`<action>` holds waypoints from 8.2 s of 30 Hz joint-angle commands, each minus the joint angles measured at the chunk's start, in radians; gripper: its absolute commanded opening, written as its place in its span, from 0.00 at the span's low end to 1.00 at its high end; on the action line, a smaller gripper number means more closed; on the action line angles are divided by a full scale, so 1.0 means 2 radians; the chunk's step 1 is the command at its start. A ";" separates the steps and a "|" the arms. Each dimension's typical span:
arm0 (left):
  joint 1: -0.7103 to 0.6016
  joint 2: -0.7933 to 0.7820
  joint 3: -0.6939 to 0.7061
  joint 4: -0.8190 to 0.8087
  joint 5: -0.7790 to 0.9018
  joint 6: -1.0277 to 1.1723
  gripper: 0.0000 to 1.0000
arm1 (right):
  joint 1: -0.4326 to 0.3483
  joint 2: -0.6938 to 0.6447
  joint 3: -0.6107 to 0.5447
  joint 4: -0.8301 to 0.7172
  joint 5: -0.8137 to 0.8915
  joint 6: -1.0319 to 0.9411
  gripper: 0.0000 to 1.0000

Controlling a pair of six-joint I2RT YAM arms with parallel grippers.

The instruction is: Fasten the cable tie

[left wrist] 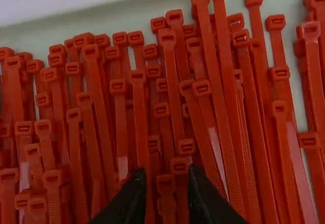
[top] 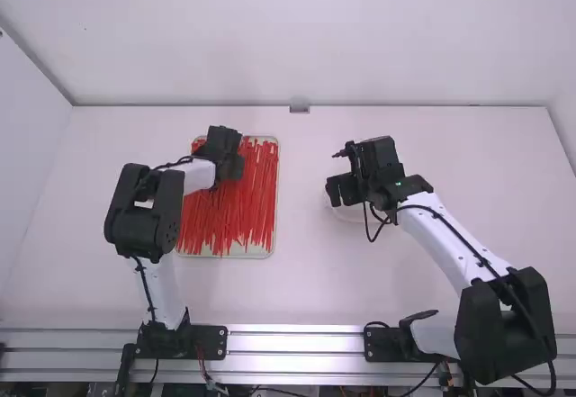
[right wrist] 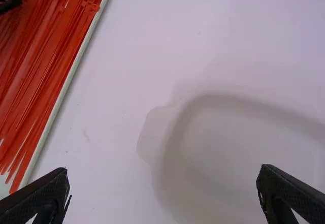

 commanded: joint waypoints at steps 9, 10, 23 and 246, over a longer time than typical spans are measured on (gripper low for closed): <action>0.001 -0.004 -0.007 -0.002 0.002 0.003 0.22 | 0.001 0.005 0.014 -0.002 0.002 0.001 0.98; 0.001 -0.004 -0.007 -0.002 0.002 0.001 0.20 | 0.001 0.005 0.014 -0.002 0.002 0.001 0.98; 0.001 -0.004 -0.007 -0.007 0.002 -0.012 0.22 | 0.001 0.005 0.014 -0.002 0.002 -0.001 0.98; -0.018 -0.343 0.069 0.170 0.673 -0.150 0.99 | -0.047 0.005 0.033 0.549 -0.593 0.145 0.00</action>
